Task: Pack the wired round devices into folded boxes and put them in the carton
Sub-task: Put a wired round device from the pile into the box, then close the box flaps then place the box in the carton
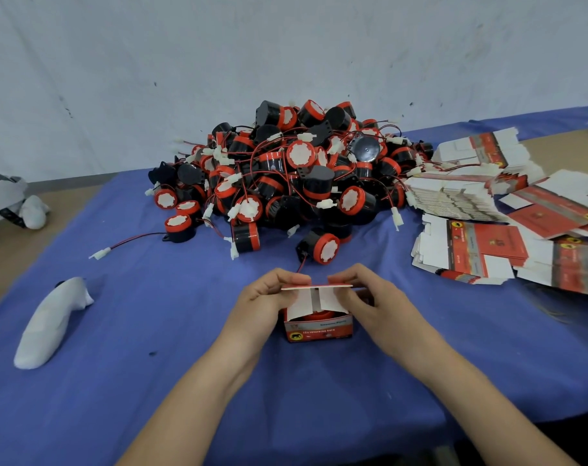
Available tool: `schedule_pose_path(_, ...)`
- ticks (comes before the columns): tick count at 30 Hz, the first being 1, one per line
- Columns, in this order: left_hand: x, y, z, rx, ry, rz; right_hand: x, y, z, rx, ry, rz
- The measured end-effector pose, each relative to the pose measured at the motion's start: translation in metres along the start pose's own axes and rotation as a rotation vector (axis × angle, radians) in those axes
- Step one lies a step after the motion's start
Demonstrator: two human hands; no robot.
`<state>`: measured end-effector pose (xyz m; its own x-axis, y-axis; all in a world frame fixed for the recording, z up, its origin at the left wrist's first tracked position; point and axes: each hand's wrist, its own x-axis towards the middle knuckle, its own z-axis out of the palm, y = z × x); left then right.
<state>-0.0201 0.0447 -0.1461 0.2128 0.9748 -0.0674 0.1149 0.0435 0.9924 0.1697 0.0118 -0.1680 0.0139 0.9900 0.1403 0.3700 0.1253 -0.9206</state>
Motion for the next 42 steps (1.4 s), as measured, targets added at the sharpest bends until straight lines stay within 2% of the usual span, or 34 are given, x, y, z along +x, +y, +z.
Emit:
schedule_pose_path(4, 0.0, 0.002, -0.004, 0.032, 0.001, 0.024, -0.004, 0.0, -0.005, -0.105, -0.045, -0.008)
schedule_pose_path(9, -0.003, 0.005, -0.016, 0.167, -0.11, 0.078, -0.011, 0.003, -0.011, -0.091, -0.115, -0.015)
schedule_pose_path(11, -0.007, -0.003, -0.02, 0.276, -0.142, 0.187, -0.013, 0.006, -0.01, -0.133, -0.122, -0.056)
schedule_pose_path(13, -0.013, -0.012, -0.023, 0.487, -0.157, 0.349, -0.015, 0.007, -0.01, -0.233, -0.101, -0.12)
schedule_pose_path(16, -0.019, -0.02, -0.025, 0.716, -0.131, 0.528, -0.019, 0.004, -0.01, -0.386, -0.088, -0.295)
schedule_pose_path(20, -0.023, -0.024, -0.025, 0.736, -0.15, 0.561, -0.023, 0.002, -0.007, -0.438, -0.073, -0.414)
schedule_pose_path(25, -0.023, -0.023, -0.032, 0.734, -0.22, 0.54, -0.023, 0.005, -0.01, -0.446, -0.101, -0.388)
schedule_pose_path(32, -0.024, -0.028, -0.024, 0.743, -0.101, 0.64, -0.022, 0.002, -0.004, -0.522, -0.043, -0.407)
schedule_pose_path(42, -0.023, -0.023, -0.024, 0.624, -0.094, 0.571, -0.023, -0.003, -0.005, -0.321, -0.049, -0.281)
